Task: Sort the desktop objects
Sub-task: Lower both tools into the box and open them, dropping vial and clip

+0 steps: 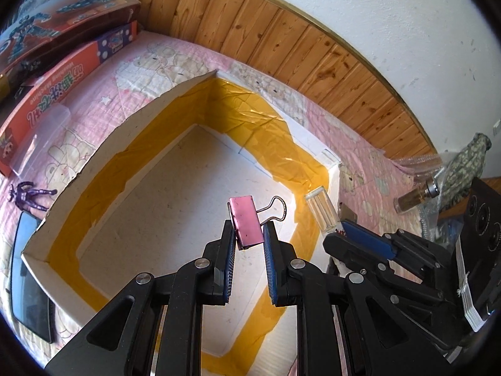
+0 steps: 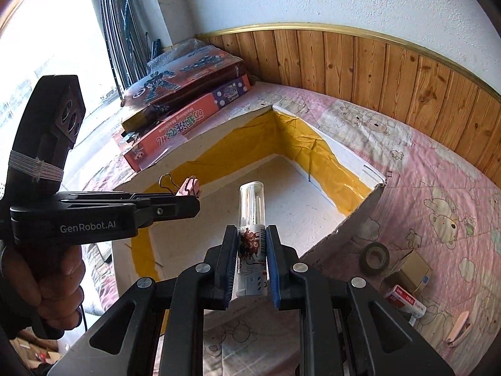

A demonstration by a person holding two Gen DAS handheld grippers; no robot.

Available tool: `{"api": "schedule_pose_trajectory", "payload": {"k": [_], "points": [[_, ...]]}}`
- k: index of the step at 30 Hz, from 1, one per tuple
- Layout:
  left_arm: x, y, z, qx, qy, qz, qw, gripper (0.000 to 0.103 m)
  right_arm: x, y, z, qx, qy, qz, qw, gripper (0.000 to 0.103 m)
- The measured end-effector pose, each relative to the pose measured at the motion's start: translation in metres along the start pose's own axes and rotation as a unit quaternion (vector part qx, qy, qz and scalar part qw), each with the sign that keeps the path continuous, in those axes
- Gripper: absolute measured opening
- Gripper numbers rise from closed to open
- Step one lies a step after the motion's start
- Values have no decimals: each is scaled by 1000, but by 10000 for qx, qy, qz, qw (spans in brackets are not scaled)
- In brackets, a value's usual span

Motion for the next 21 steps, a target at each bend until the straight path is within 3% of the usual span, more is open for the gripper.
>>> {"api": "schedule_pose_trajectory", "payload": {"k": [10, 21], "points": [[56, -24, -25, -243, -562, 12, 9981, 17, 61, 19, -27, -507, -640, 439, 9957, 19], [115, -42, -32, -506, -1058, -204, 9929, 17, 122, 36, -32, -1101, -1467, 856, 9793, 19]]}}
Point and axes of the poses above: each gripper's, at about its wrist camera, not at the fingertips, and x roughly the way its jaws point, y to its right, z to its underside, the point moved 8 cm from there along x, roughly the way its jaws point, and after that the axes turned 6 degrees about x, right-handed, at the moved point
